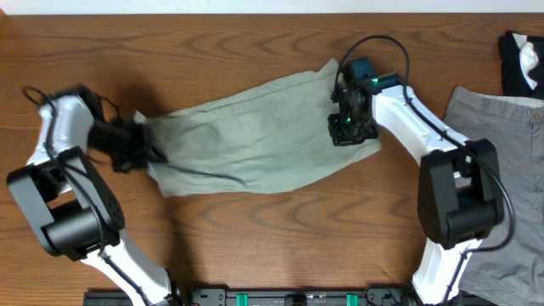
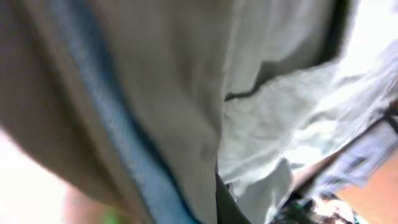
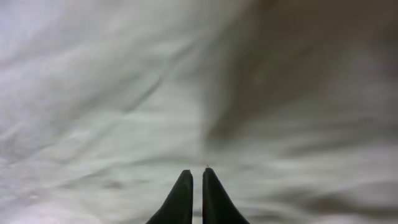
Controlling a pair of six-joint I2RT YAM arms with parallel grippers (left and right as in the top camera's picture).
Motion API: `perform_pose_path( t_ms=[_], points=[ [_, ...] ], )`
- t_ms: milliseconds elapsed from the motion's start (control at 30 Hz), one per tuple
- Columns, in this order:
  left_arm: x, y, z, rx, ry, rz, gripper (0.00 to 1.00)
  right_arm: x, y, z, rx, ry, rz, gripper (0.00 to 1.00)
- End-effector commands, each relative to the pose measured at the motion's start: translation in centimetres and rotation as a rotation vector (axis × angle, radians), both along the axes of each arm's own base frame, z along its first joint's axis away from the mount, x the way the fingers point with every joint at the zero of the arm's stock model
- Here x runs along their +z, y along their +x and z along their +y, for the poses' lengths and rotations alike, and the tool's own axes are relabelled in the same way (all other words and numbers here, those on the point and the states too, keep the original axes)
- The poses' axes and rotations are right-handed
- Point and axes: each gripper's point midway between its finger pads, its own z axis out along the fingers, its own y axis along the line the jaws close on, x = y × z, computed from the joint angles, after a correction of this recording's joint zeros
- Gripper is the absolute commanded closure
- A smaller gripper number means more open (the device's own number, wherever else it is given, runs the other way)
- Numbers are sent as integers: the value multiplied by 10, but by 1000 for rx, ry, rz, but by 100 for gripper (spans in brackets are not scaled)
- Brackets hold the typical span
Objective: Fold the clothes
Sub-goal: 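Fold the waistband end rightward over the legs with the left gripper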
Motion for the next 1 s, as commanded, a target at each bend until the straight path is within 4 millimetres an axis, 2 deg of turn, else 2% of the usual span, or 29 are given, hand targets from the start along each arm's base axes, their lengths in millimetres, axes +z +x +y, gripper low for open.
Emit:
perform_pose_path(
  t_ms=[0,100,167,267,300,400,533,633,700,967],
  points=[
    [51,13,42,-60,244,-91,94,45,14,-9,-58,26,-127,92],
    [90,21,59,-80,365,-124,94,65,20,-11,-86,47,-184,91],
    [114,27,61,-93,412,-164,94,73,21,-11,-89,55,-208,91],
    [146,41,47,-135,440,-251,94,80,22,-11,-89,61,-228,90],
    [158,45,37,-168,448,-286,94,81,22,-11,-90,61,-229,90],
    [174,57,10,-249,484,-352,94,81,22,-11,-89,61,-228,90],
    [167,63,-40,-382,476,-367,94,81,22,-11,-90,61,-228,90],
    [151,70,-80,-457,452,-354,94,81,22,-11,-89,61,-228,90],
    [142,74,-98,-482,442,-346,94,81,21,-11,-89,60,-226,90],
    [79,81,-166,-548,413,-218,94,80,19,-12,-89,57,-216,90]
  ],
)
